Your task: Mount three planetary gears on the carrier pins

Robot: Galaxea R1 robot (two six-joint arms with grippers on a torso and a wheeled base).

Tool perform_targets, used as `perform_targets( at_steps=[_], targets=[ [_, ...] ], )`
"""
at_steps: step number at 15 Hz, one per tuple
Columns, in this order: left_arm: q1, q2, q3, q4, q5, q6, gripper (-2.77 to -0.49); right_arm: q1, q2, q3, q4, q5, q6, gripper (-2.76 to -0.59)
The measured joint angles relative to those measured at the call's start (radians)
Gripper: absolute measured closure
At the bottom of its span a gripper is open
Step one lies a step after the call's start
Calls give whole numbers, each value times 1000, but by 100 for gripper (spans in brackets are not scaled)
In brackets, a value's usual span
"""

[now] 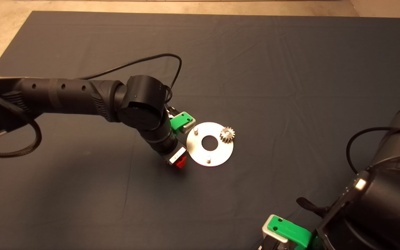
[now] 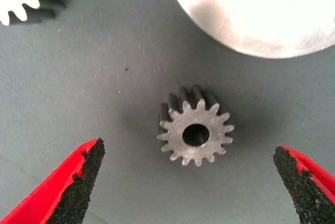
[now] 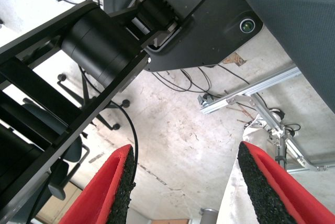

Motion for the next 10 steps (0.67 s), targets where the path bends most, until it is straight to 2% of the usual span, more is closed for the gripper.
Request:
perform_targets(
  at_steps=[4,6,8,10],
  targets=[
    [1,2,-2,5,0,0,-233,-6,-3,0,-4,0,-5,-145],
    [5,2,-2,8,0,0,-233,-9,-15,-1,-9,0,-30,-145],
    [6,2,-2,9,0,0,-233,-28,-36,-6,-13,0,-46,-145],
    [6,2,-2,9,0,0,-233,-71,-69,-7,-28,0,-69,-145]
  ],
)
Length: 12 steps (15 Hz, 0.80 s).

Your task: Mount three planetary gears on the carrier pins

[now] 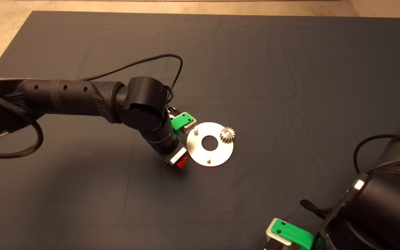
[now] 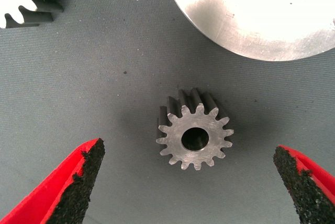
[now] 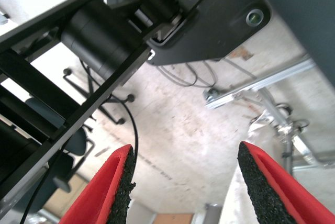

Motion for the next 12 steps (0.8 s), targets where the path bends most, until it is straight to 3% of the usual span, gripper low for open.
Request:
perform_targets(
  at_steps=[2,6,12],
  targets=[
    [0,0,0,0,0,0,-233,-36,-33,-7,-24,1,-32,-145],
    [0,0,0,1,0,0,-233,-63,-63,-24,-55,0,-71,-145],
    [5,0,0,3,0,0,-233,-69,-70,-29,-66,0,-82,-145]
  ],
)
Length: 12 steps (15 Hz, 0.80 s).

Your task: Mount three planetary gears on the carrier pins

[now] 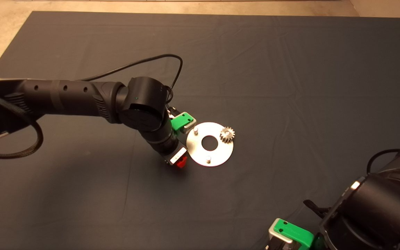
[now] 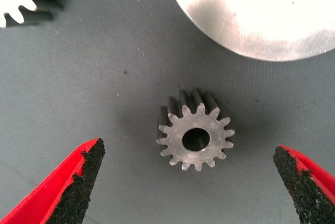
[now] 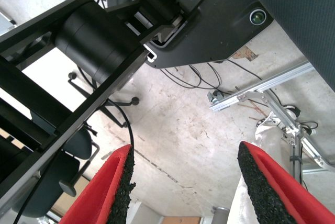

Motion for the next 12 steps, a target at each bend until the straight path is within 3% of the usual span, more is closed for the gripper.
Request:
perform_targets(
  at_steps=[4,12],
  targets=[
    [25,0,0,0,0,0,-233,0,-3,-3,-4,0,-4,-145],
    [41,-1,-23,26,0,16,-233,0,-5,-3,-4,0,-4,-145]
  ],
)
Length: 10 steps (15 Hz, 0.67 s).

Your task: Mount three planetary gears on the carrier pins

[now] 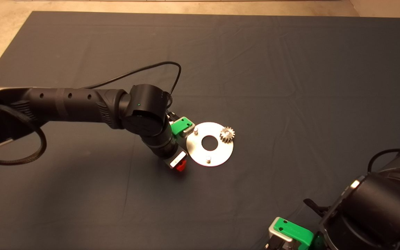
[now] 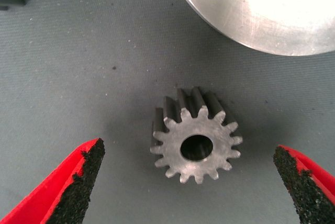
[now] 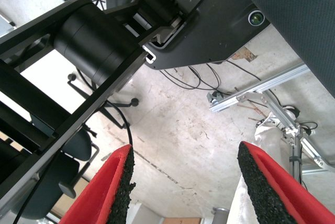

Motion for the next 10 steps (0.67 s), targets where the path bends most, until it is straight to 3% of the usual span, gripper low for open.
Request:
perform_targets(
  at_steps=[10],
  targets=[
    [1,-16,-27,22,0,42,-232,0,0,1,0,0,-2,-145]
  ],
)
